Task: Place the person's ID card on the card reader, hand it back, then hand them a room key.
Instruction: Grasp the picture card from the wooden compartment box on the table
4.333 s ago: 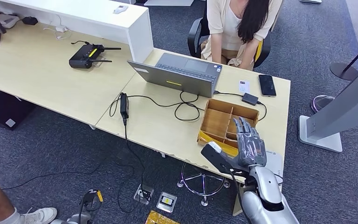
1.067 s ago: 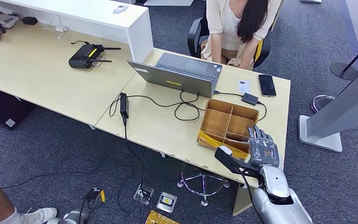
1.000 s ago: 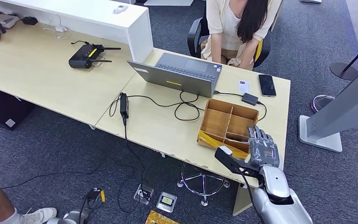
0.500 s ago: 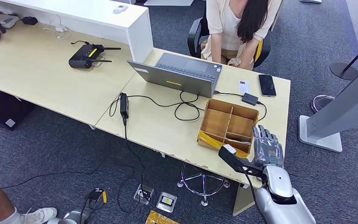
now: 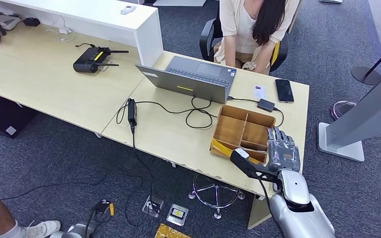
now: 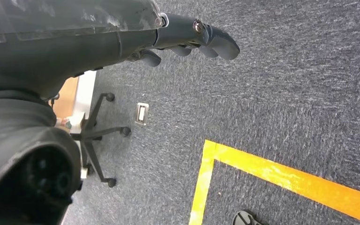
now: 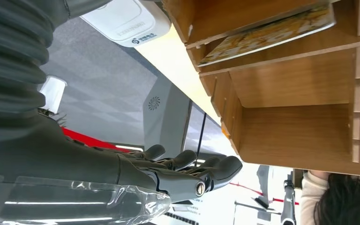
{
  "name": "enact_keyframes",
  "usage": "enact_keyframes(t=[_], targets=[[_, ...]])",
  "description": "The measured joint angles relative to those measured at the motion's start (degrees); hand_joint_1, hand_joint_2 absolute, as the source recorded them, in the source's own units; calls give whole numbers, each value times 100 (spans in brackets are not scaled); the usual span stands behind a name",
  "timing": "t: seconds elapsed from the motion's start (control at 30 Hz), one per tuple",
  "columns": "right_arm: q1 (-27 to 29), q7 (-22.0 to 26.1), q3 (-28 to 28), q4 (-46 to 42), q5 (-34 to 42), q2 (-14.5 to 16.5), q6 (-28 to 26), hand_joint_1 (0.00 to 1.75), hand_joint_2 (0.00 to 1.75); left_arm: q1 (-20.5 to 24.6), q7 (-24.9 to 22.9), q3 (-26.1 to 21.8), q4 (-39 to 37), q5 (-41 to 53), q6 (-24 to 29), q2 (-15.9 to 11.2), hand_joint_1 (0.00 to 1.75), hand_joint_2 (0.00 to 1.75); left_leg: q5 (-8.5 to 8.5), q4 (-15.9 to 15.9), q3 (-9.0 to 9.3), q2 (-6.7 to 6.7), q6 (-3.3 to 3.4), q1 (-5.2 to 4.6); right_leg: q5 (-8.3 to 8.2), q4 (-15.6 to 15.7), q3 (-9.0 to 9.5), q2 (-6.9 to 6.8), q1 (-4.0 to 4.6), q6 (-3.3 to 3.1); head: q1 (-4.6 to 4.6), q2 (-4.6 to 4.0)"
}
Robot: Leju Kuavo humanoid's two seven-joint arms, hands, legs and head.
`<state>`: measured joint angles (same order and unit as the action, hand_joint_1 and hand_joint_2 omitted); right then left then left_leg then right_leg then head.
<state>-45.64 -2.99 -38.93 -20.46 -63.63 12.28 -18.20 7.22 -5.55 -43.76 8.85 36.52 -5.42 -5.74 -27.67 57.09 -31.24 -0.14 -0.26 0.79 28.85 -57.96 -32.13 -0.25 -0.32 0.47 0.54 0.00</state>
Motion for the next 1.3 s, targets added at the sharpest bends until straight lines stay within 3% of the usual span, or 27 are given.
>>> enact_keyframes(t=[1.0, 1.3], targets=[[3, -20, -1, 0, -204, 229, 180, 0, 175, 0, -59, -1, 0, 2, 25, -16, 0, 0, 0, 0, 0, 1, 0, 0, 0, 0, 0, 1, 0, 0, 0, 0], [30, 45, -17, 8, -375, 494, 277, 0, 175, 3, -59, -2, 0, 7, 24, -11, 0, 0, 0, 0, -1, 7, 0, 1, 0, 0, -3, 8, 2, -1, 1, 0]])
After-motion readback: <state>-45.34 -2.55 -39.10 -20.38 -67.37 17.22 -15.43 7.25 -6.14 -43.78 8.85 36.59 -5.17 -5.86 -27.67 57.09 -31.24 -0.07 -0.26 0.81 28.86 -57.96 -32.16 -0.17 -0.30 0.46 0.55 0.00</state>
